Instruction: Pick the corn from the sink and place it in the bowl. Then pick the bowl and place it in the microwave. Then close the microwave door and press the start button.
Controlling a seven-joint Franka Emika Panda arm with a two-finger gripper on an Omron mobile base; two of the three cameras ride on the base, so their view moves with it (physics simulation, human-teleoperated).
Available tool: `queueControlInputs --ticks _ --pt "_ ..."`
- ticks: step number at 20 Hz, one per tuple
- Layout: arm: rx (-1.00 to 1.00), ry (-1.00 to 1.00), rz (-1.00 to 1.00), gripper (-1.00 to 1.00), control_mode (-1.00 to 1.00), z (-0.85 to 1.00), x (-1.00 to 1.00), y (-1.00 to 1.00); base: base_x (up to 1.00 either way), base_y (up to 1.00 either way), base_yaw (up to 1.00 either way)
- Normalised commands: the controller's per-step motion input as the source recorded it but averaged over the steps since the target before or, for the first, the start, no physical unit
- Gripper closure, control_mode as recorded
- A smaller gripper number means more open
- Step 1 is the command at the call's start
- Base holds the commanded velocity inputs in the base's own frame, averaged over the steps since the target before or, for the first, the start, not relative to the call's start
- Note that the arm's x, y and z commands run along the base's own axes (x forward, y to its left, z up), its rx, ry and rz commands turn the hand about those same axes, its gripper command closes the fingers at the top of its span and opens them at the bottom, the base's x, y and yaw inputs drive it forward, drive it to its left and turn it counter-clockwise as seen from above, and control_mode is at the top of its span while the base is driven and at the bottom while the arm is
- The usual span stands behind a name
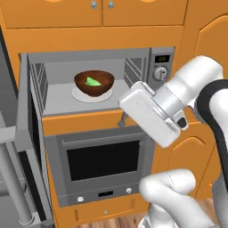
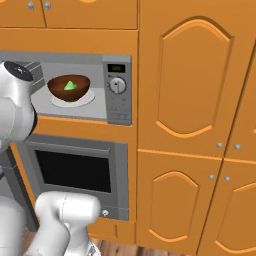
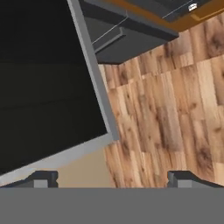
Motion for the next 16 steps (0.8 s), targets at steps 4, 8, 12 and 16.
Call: queueControlInputs --ticks 4,8,12,16 --pt "0.07 -0.05 0.18 -1.00 -1.00 0.06 -1.00 0.00 0.00 0.00 0.00" --pt "0.03 -0.06 0.12 -1.00 -1.00 0.17 -1.00 0.23 0.00 0.00 0.00" --pt "0.00 -0.07 0.00 -1.00 -1.00 0.00 -1.00 0.52 0.00 0.00 0.00" --pt "0.00 -0.03 -0.11 -1.00 -1.00 -0.05 -1.00 0.47 0.00 0.00 0.00"
